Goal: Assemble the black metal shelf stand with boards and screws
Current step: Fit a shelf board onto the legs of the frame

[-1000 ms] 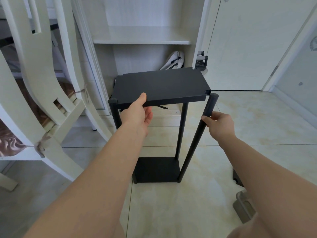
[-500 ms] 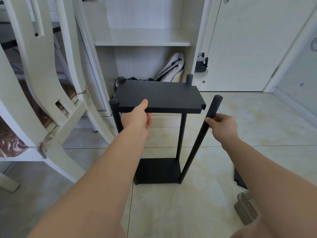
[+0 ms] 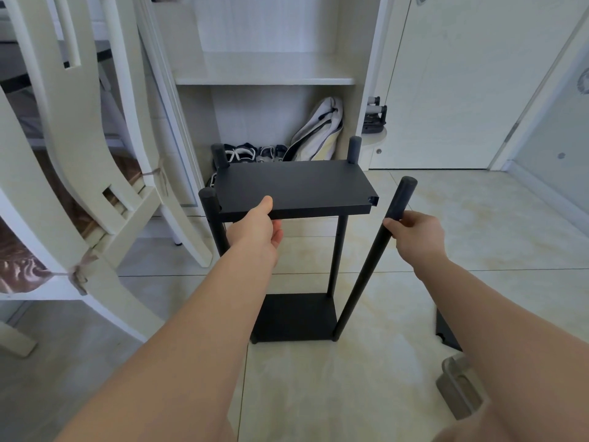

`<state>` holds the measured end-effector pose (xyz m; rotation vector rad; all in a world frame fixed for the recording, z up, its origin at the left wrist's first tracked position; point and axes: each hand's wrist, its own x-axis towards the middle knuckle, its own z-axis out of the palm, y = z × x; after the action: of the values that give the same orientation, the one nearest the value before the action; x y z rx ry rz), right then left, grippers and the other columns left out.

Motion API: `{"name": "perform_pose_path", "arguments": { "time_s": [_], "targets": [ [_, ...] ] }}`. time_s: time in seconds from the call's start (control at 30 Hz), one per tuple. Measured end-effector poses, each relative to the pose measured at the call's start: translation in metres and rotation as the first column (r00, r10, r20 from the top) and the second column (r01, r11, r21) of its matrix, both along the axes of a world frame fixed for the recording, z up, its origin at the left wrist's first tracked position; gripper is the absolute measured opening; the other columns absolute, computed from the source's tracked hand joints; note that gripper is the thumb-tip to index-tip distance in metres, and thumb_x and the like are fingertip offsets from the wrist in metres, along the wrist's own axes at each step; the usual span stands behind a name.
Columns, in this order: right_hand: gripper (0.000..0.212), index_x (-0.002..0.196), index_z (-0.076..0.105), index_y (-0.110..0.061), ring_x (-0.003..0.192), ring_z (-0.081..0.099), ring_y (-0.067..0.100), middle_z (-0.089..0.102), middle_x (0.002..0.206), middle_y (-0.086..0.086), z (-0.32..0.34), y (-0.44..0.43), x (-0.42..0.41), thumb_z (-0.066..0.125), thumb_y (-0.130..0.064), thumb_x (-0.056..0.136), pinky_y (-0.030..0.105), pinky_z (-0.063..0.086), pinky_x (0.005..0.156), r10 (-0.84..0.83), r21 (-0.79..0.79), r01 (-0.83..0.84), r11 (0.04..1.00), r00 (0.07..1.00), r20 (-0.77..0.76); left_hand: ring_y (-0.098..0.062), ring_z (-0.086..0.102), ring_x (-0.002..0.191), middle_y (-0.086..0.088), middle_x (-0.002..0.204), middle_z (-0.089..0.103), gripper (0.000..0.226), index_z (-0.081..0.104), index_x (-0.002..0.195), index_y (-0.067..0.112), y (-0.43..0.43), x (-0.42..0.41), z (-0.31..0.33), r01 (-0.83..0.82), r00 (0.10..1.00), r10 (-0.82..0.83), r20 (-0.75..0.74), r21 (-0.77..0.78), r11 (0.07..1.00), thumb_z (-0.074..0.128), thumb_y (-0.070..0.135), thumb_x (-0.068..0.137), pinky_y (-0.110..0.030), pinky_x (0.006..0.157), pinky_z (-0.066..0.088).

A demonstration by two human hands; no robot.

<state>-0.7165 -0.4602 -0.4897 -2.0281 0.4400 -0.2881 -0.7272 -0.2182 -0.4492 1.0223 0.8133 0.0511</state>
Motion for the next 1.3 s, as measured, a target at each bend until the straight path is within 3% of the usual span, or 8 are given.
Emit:
{"name": "perform_pose_path", "arguments": {
  "time_s": [0.17,0.27,0.5,0.77,0.97,1.07,1.17,1.3],
  "targets": [
    [0.025,0.119,0.07,-0.011,0.081,0.056,0.024,0.066,0.093,0.001,-0.001,0.004,0.002,0.063,-0.021,0.098,0.034,0.047,0.076,-0.002,0.011,0.002,1.0,1.0,0.004,-0.012,0.07,0.084,-0.006,0.109,0.069,0.046,0.058,0.121,0.013,0.0,-0.001,-0.002,0.001,1.0,-0.001,0.01,-0.007,1.0,0.08,0.03,0.084,-0.024,0.061,0.058],
    [0.025,0.12,0.07,-0.012,0.081,0.058,0.023,0.068,0.096,0.001,-0.001,0.006,0.001,0.064,-0.022,0.098,0.033,0.047,0.073,0.014,0.014,-0.014,1.0,1.0,0.006,-0.012,0.07,0.083,-0.006,0.107,0.069,0.036,0.057,0.107,0.014,-0.002,0.002,-0.004,-0.007,1.0,0.007,0.012,-0.01,1.0,0.08,0.031,0.084,-0.024,0.063,0.059],
    [0.014,0.106,0.069,-0.021,0.091,0.064,0.025,0.068,0.091,-0.008,0.0,0.01,-0.004,0.067,-0.027,0.094,0.045,0.055,0.093,0.097,0.026,-0.097,0.995,0.995,0.002,-0.011,0.07,0.083,-0.006,0.105,0.069,0.032,0.052,0.087,0.017,-0.003,0.011,-0.007,-0.028,1.0,0.028,0.004,-0.035,0.999,0.081,0.031,0.083,-0.025,0.069,0.06],
    [0.007,0.101,0.066,-0.025,0.094,0.066,0.024,0.064,0.088,-0.017,-0.002,0.024,-0.001,0.068,-0.025,0.094,0.042,0.056,0.09,0.136,0.001,-0.136,0.991,0.991,0.013,-0.011,0.07,0.081,-0.006,0.103,0.069,0.033,0.053,0.089,0.016,-0.003,0.015,-0.011,-0.006,1.0,0.005,-0.028,-0.047,0.999,0.081,0.031,0.083,-0.026,0.069,0.061],
    [0.019,0.111,0.066,-0.02,0.096,0.066,0.025,0.065,0.091,-0.011,-0.004,0.028,0.0,0.069,-0.028,0.093,0.047,0.056,0.093,0.086,0.007,-0.086,0.996,0.996,-0.001,-0.013,0.07,0.083,-0.006,0.102,0.068,0.031,0.053,0.089,0.016,0.002,0.015,-0.012,0.025,0.998,-0.027,-0.048,-0.041,0.999,0.08,0.03,0.084,-0.026,0.067,0.06],
    [0.025,0.103,0.059,-0.014,0.097,0.067,0.029,0.067,0.1,0.003,-0.005,0.029,-0.001,0.073,-0.031,0.091,0.049,0.058,0.09,-0.01,0.103,0.016,0.995,0.999,-0.053,-0.014,0.07,0.085,-0.007,0.103,0.068,0.03,0.053,0.09,0.015,0.006,0.014,-0.012,0.043,0.997,-0.045,-0.056,-0.039,0.998,0.079,0.029,0.085,-0.027,0.068,0.06],
    [0.029,0.09,0.06,-0.007,0.09,0.07,0.03,0.068,0.096,0.013,-0.002,0.034,-0.006,0.074,-0.032,0.091,0.039,0.06,0.071,-0.082,0.285,0.126,0.95,0.984,-0.16,-0.014,0.069,0.086,-0.007,0.104,0.069,0.029,0.056,0.095,0.015,0.008,0.012,-0.014,0.064,0.996,-0.066,-0.056,-0.037,0.997,0.079,0.029,0.085,-0.027,0.07,0.06],
    [0.04,0.105,0.066,-0.001,0.092,0.071,0.027,0.07,0.1,0.011,0.0,0.045,-0.013,0.07,-0.039,0.094,0.036,0.06,0.071,0.072,0.471,0.079,0.879,0.953,-0.294,-0.014,0.069,0.088,-0.007,0.105,0.068,0.03,0.056,0.1,0.014,0.009,0.009,-0.016,0.074,0.996,-0.076,-0.045,-0.036,0.997,0.078,0.028,0.086,-0.027,0.071,0.06]
  ]
}}
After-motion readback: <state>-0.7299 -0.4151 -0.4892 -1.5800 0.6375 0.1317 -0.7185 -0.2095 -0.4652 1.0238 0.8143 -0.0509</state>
